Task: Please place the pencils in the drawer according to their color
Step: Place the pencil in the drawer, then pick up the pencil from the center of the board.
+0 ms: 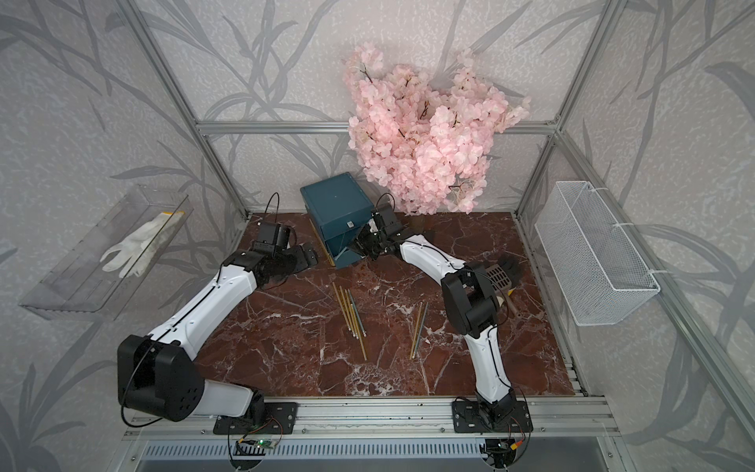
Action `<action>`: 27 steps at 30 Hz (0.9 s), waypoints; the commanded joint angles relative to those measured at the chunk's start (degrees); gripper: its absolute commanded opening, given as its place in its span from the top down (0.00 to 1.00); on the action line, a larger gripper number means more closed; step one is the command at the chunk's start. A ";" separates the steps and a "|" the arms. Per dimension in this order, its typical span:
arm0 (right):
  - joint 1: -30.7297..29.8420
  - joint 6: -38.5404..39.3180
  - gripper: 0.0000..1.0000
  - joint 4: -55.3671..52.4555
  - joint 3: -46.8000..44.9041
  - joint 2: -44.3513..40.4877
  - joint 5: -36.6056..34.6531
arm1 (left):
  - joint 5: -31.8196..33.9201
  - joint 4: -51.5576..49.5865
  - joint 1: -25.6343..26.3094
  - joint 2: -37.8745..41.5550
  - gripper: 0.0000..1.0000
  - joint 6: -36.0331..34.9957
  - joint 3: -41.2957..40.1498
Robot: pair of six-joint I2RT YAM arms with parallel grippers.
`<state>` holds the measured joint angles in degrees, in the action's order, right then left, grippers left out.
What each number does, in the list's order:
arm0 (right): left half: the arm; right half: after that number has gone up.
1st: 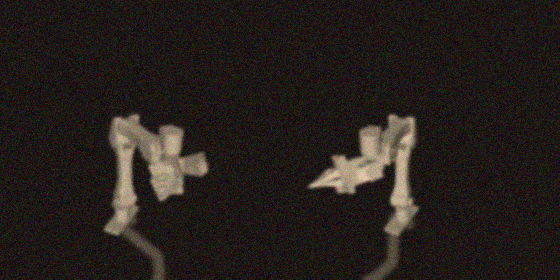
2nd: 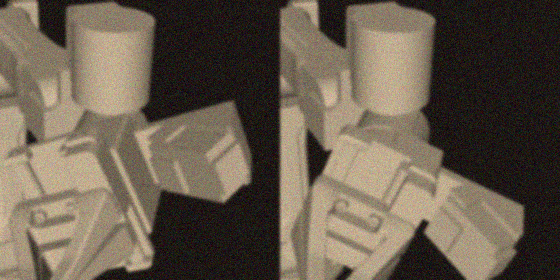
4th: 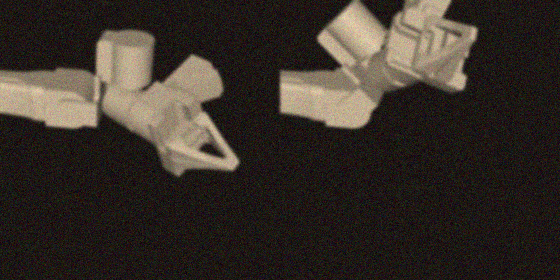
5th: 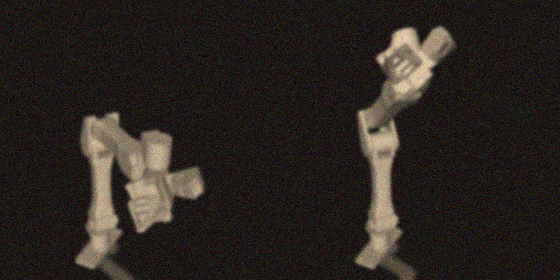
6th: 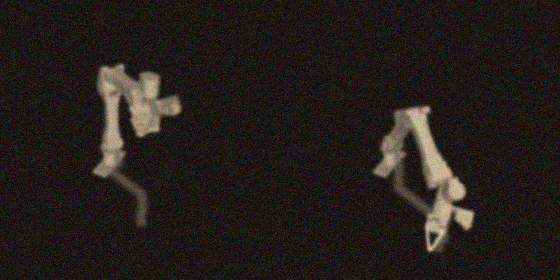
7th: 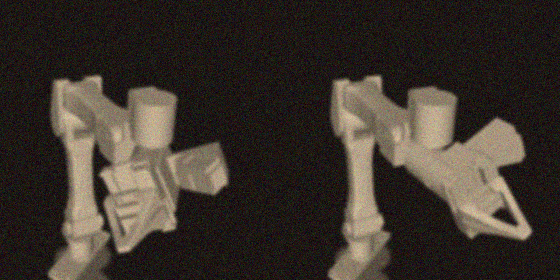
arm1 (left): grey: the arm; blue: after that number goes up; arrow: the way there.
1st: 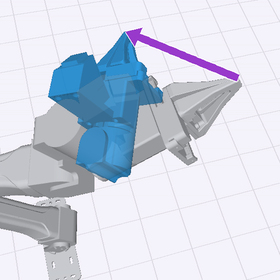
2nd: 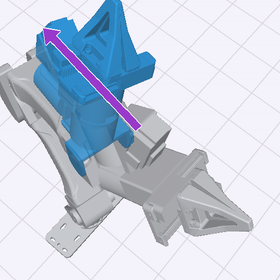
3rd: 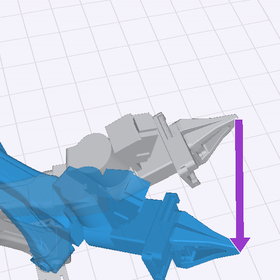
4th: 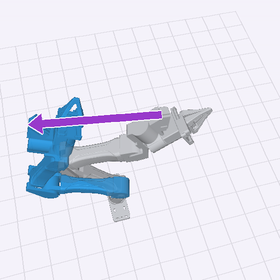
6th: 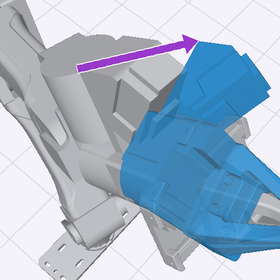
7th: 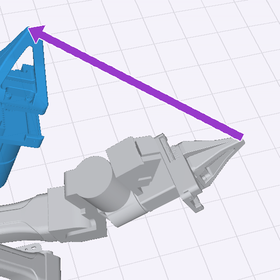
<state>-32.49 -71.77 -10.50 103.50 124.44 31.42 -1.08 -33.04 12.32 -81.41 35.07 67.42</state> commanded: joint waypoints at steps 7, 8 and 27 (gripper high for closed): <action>0.59 -2.06 0.95 0.70 6.10 3.62 -1.45 | 0.99 -1.72 -0.10 0.62 0.00 -0.87 1.75; 0.54 -2.11 0.88 0.66 6.22 3.55 -1.45 | 1.00 -1.77 -0.10 0.60 0.00 -0.85 1.80; -0.16 10.44 0.60 -5.42 -6.80 -11.80 -1.69 | 1.20 -1.26 -0.10 0.87 0.00 -0.99 1.57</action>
<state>-32.32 -66.00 -13.06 99.39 117.86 29.80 -0.95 -33.39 12.32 -81.41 35.07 67.46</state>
